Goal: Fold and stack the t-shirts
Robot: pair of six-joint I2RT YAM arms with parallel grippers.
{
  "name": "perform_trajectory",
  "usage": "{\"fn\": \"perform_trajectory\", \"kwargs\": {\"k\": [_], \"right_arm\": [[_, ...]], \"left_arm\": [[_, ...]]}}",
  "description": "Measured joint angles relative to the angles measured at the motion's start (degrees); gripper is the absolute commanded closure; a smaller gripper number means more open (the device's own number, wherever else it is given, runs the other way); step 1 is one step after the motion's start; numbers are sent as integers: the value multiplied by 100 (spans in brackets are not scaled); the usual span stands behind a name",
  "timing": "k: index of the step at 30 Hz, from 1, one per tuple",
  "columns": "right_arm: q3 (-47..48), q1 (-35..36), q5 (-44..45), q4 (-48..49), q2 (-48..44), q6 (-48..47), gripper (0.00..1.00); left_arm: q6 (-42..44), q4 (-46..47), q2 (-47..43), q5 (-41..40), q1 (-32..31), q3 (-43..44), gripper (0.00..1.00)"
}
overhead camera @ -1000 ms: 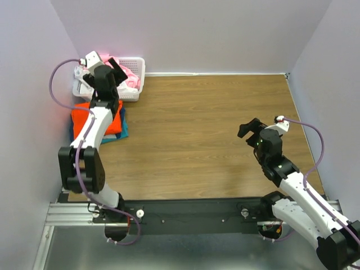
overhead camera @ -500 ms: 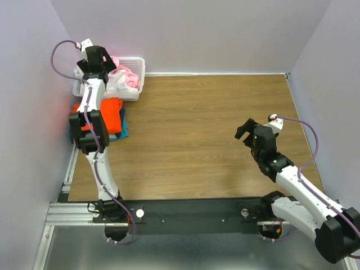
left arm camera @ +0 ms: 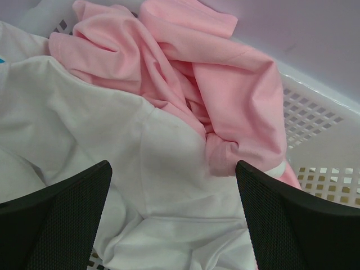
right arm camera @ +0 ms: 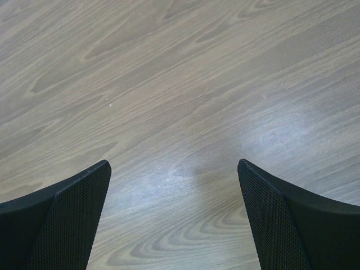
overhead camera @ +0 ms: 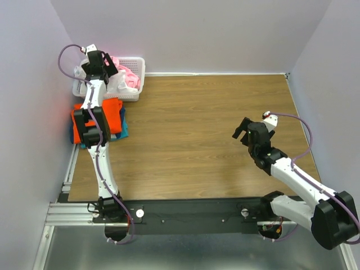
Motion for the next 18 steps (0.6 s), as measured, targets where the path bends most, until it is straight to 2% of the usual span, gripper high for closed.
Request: {"fn": "perform_trajectory", "kwargs": {"k": [2, 4, 5, 6, 8, 9, 12, 15, 18], "right_arm": [[2, 0, 4, 7, 42, -9, 0], [2, 0, 9, 11, 39, -17, 0], [2, 0, 9, 11, 37, -20, 0], [2, 0, 11, 11, 37, -20, 0], [2, 0, 26, 11, 31, -22, 0], [2, 0, 33, 11, 28, -22, 0], [2, 0, 48, 11, 28, -22, 0], [2, 0, 48, 13, 28, -39, 0], [2, 0, 48, 13, 28, -42, 0]], "left_arm": [[9, 17, 90, 26, 9, 17, 5], [13, 31, 208, 48, 22, 66, 16], [17, 42, 251, 50, 26, 72, 18], [28, 55, 297, 61, 33, 76, 26], [52, 57, 404, 74, 39, 96, 33], [59, 59, 455, 87, 44, 105, 44], [103, 50, 533, 131, 48, 116, 60], [116, 57, 575, 188, 59, 190, 65], [116, 57, 575, 229, 85, 251, 82]]}}
